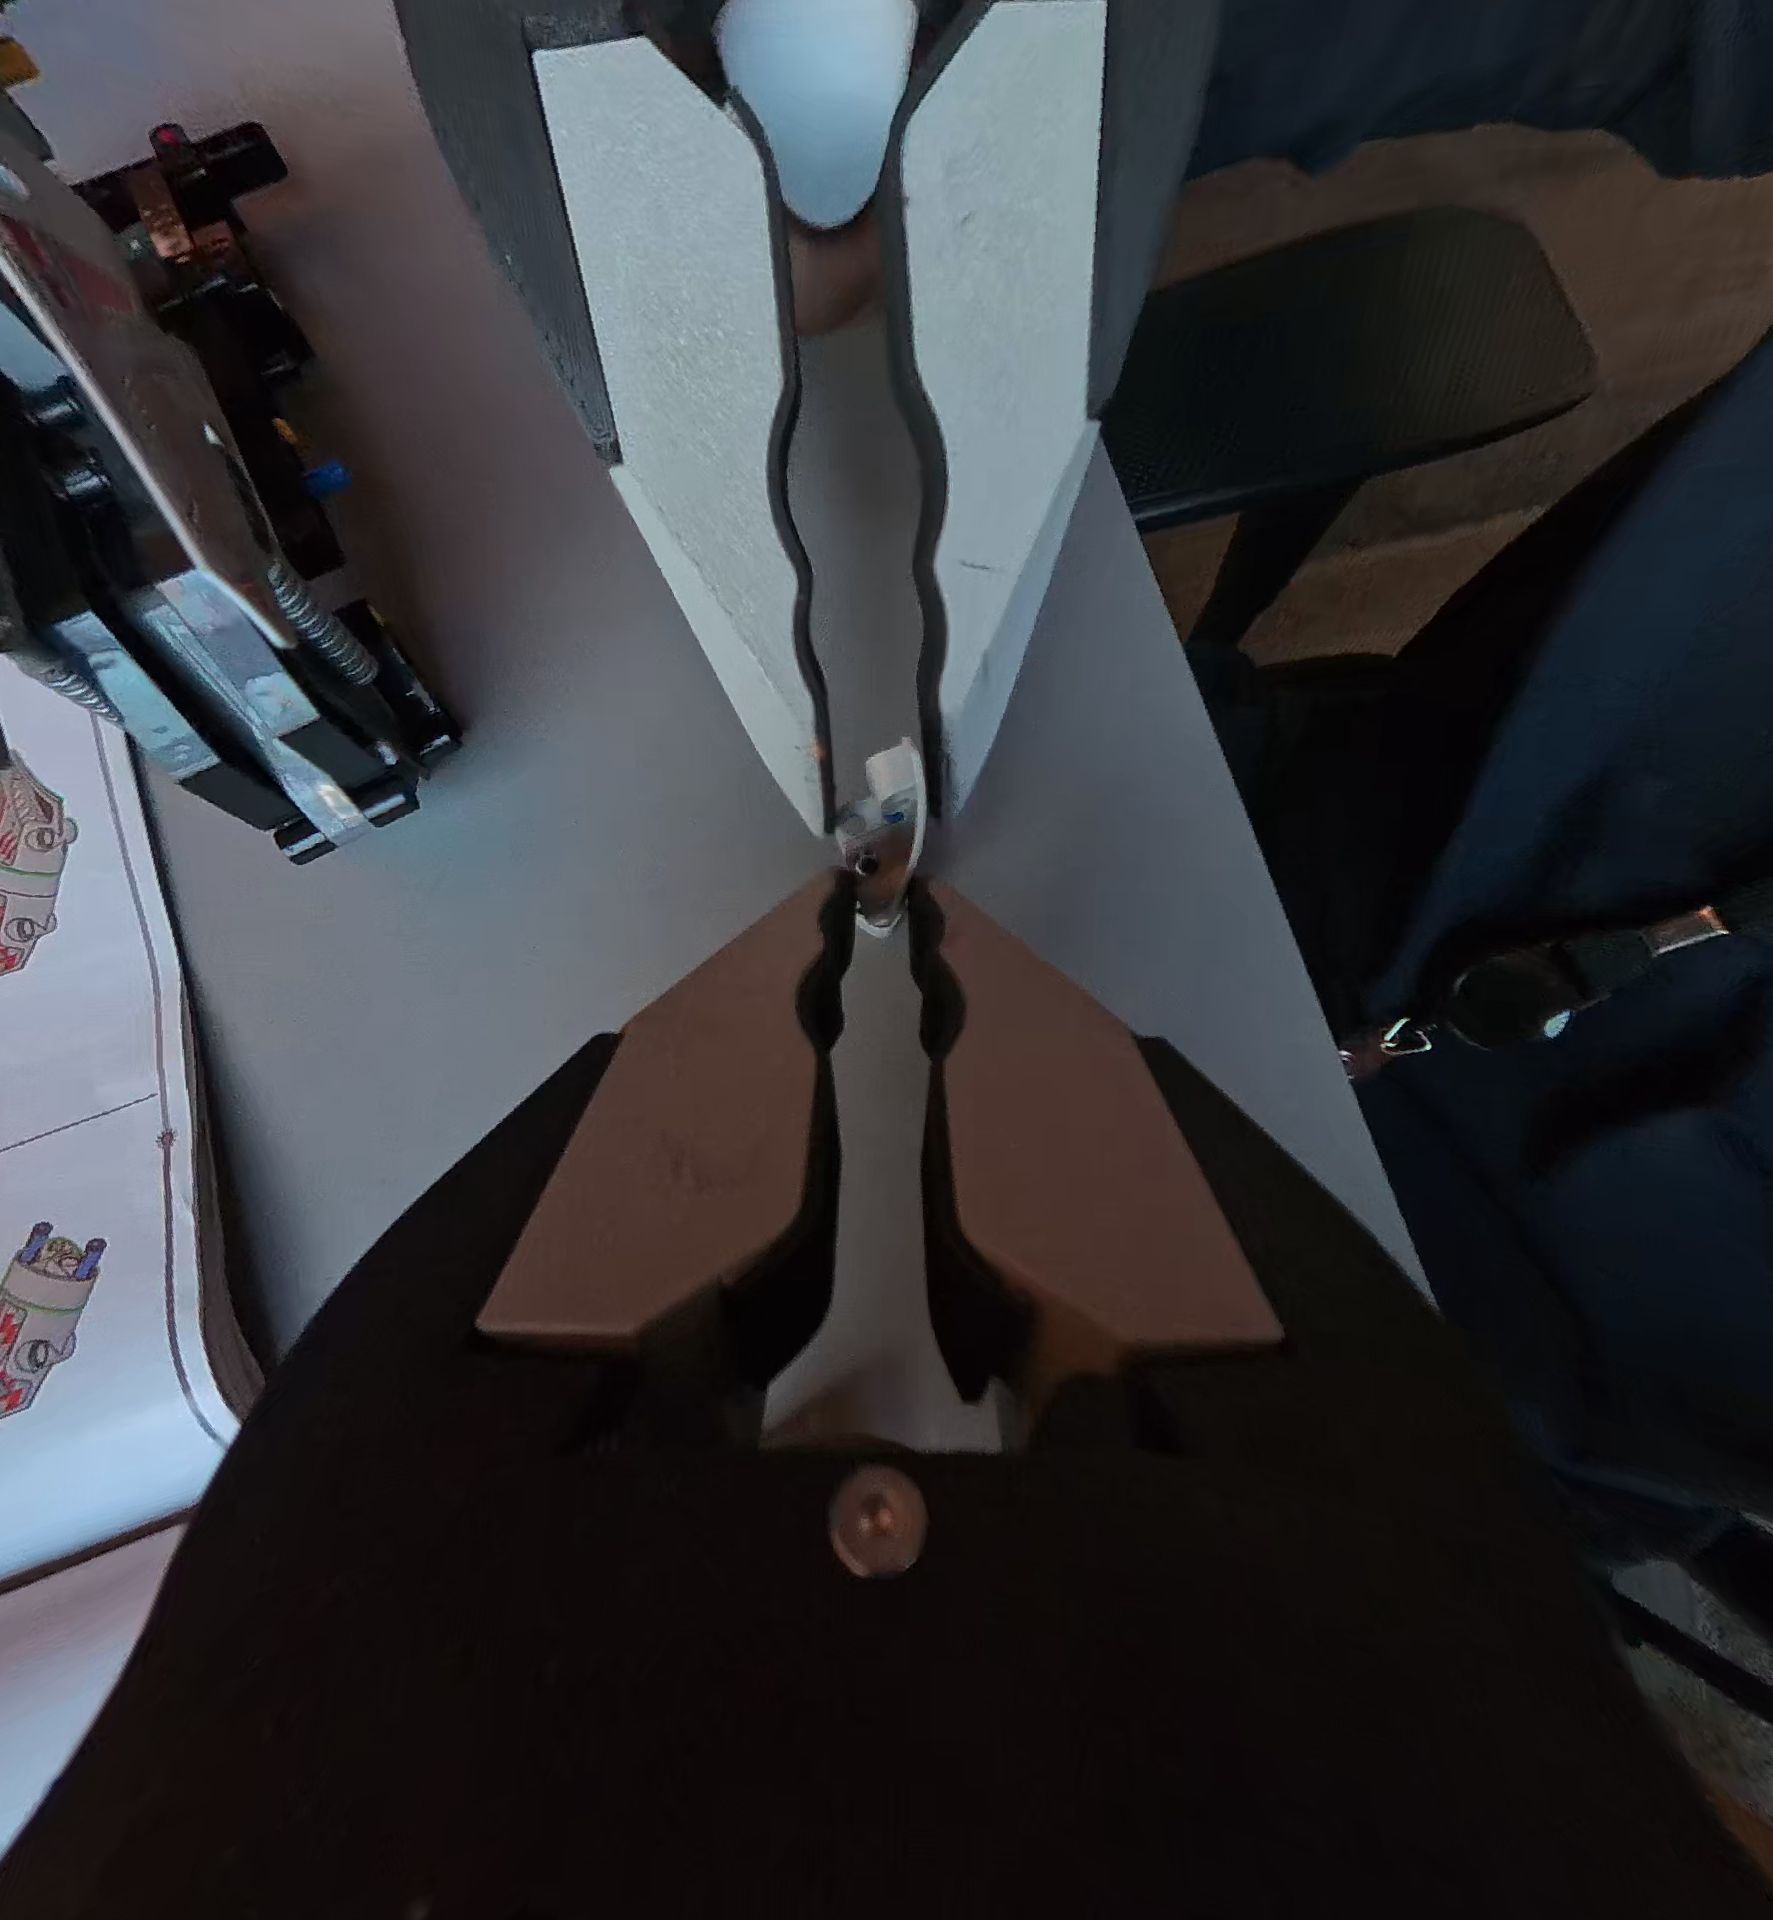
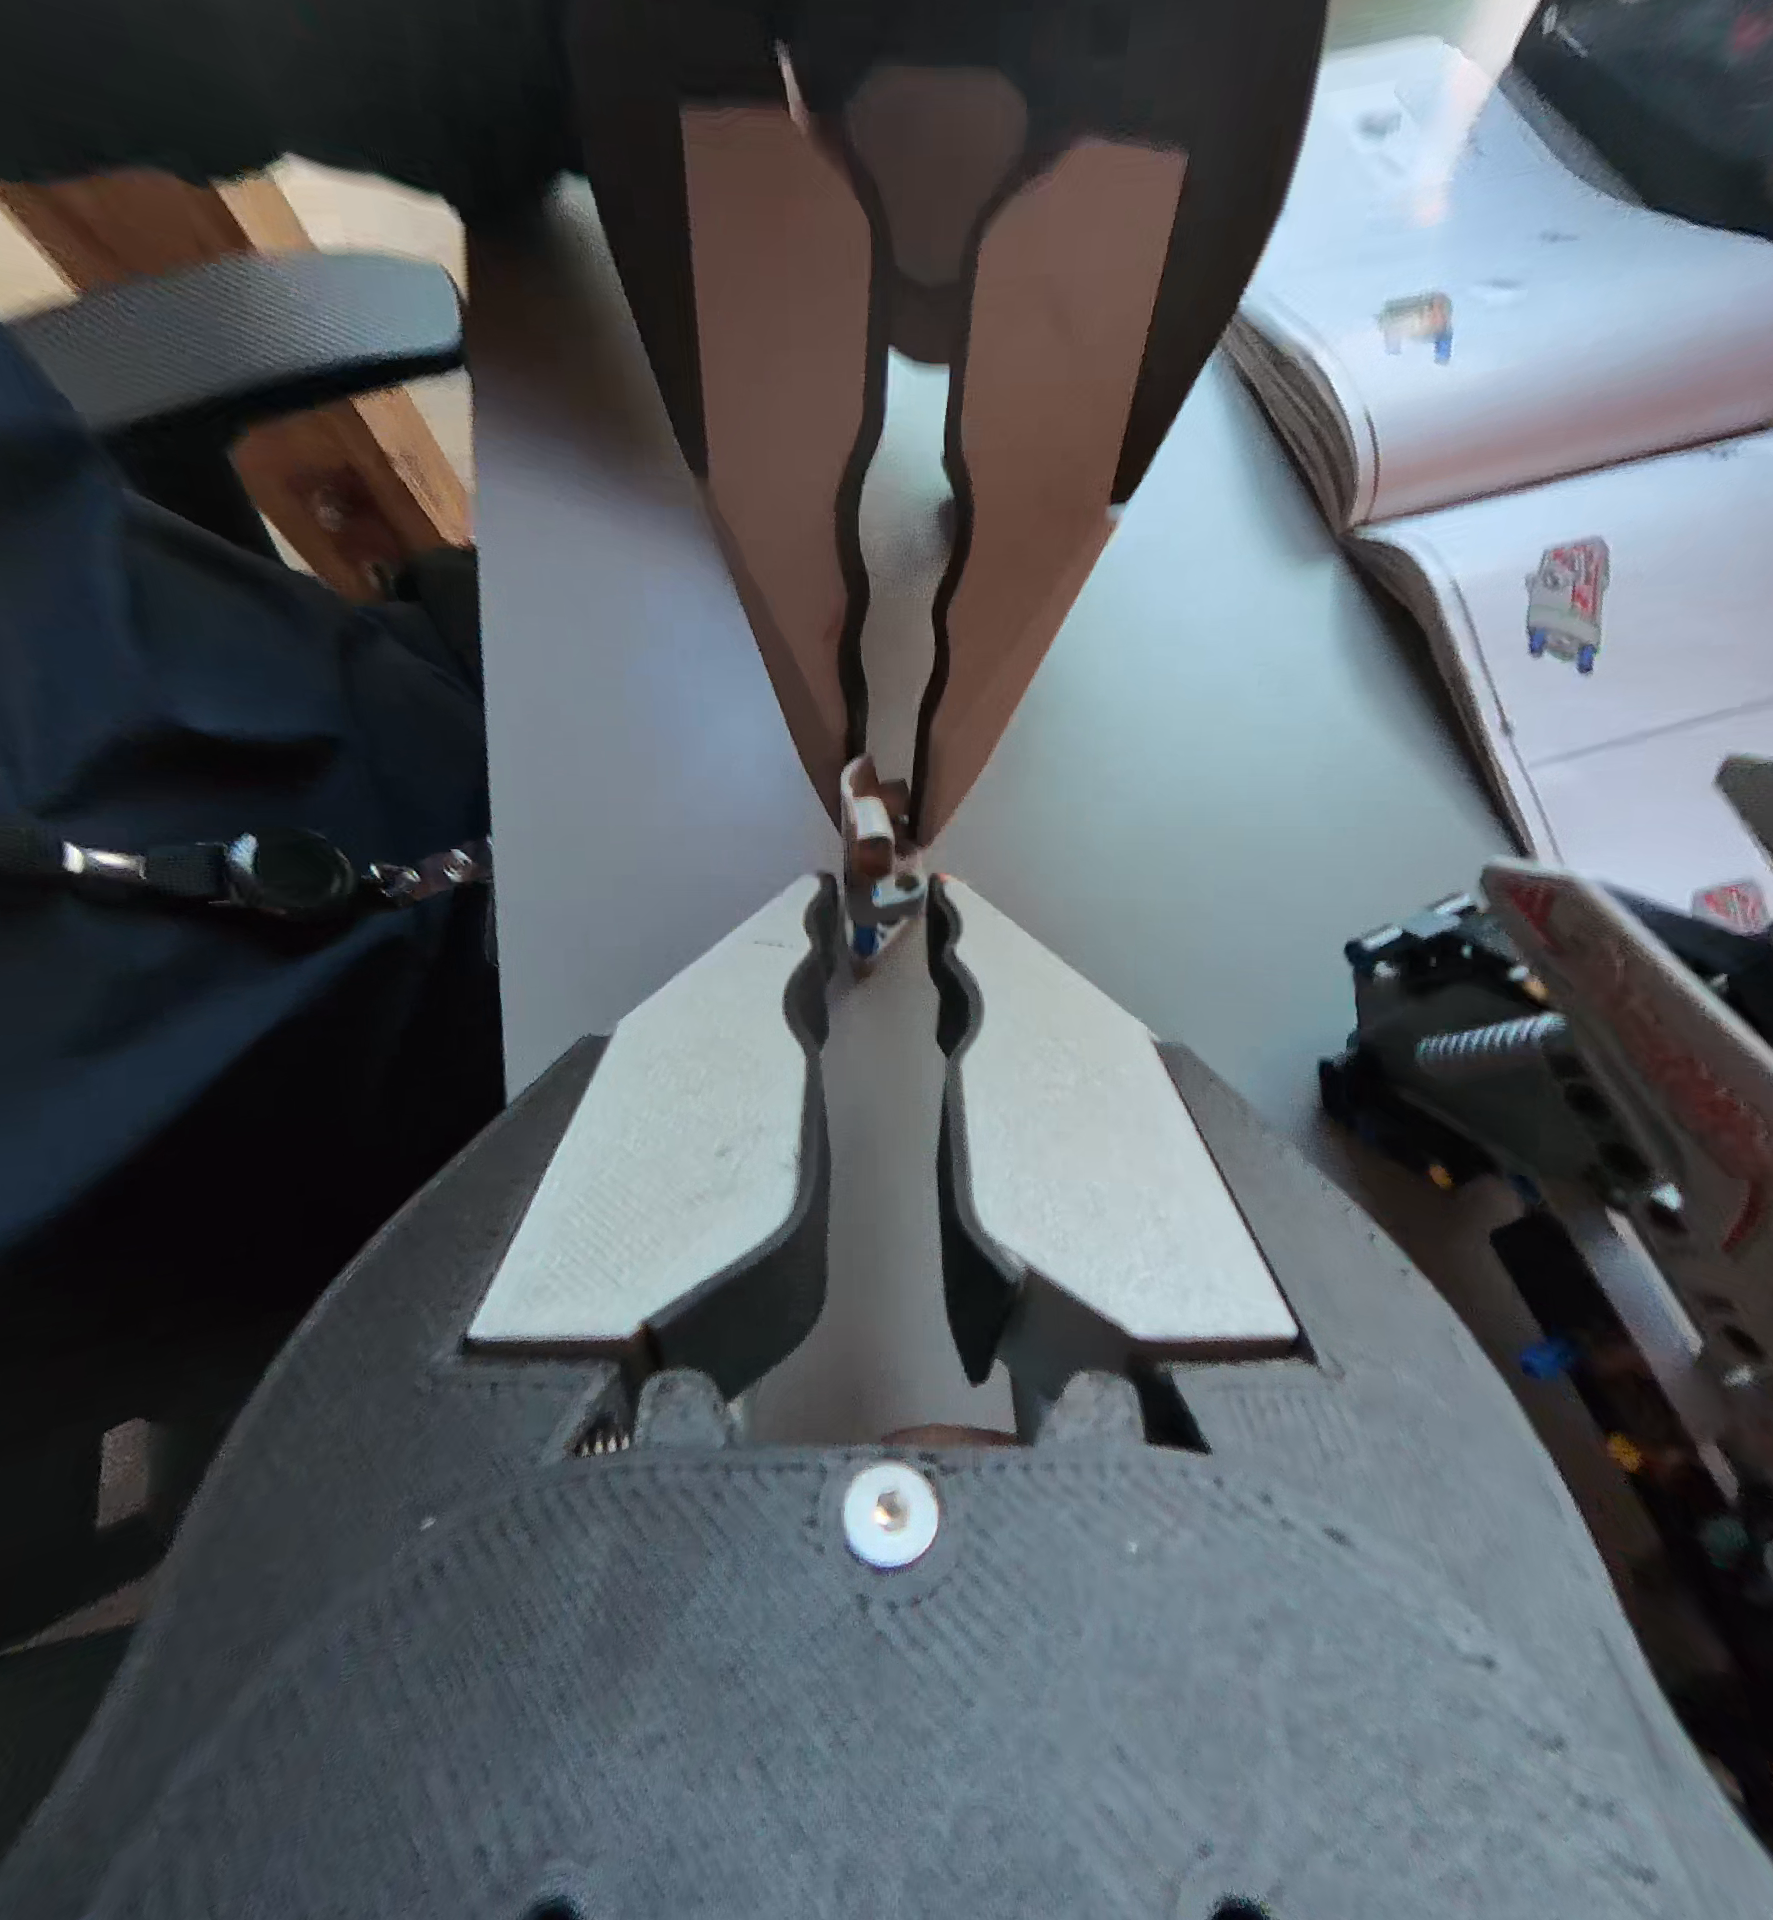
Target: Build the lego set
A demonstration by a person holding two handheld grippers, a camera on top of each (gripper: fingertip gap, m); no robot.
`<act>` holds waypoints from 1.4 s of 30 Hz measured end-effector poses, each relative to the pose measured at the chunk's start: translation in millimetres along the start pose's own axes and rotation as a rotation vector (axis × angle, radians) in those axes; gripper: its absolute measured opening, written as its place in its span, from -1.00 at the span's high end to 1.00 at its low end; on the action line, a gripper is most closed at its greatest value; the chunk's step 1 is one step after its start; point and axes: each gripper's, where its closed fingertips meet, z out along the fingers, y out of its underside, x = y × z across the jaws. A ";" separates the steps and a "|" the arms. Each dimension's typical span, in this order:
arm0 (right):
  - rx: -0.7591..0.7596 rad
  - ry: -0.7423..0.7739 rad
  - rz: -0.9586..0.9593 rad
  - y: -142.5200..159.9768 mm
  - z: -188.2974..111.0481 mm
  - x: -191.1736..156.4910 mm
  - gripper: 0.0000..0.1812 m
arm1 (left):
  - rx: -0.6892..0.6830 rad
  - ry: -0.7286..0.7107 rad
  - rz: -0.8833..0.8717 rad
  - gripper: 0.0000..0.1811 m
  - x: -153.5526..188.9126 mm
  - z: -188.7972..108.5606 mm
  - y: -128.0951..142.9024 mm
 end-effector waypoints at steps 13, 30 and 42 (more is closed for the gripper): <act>-0.114 0.061 -0.036 20.5 7.7 -0.7 0.99 | -0.060 0.001 0.004 0.92 -1.6 1.2 -0.4; -0.132 0.169 -0.086 -4.9 -11.5 1.2 0.89 | -0.075 -0.024 0.021 0.92 -4.7 2.7 0.4; -0.137 0.091 -0.053 5.0 -1.0 2.8 0.94 | -0.065 -0.038 0.028 0.92 -7.3 6.2 3.8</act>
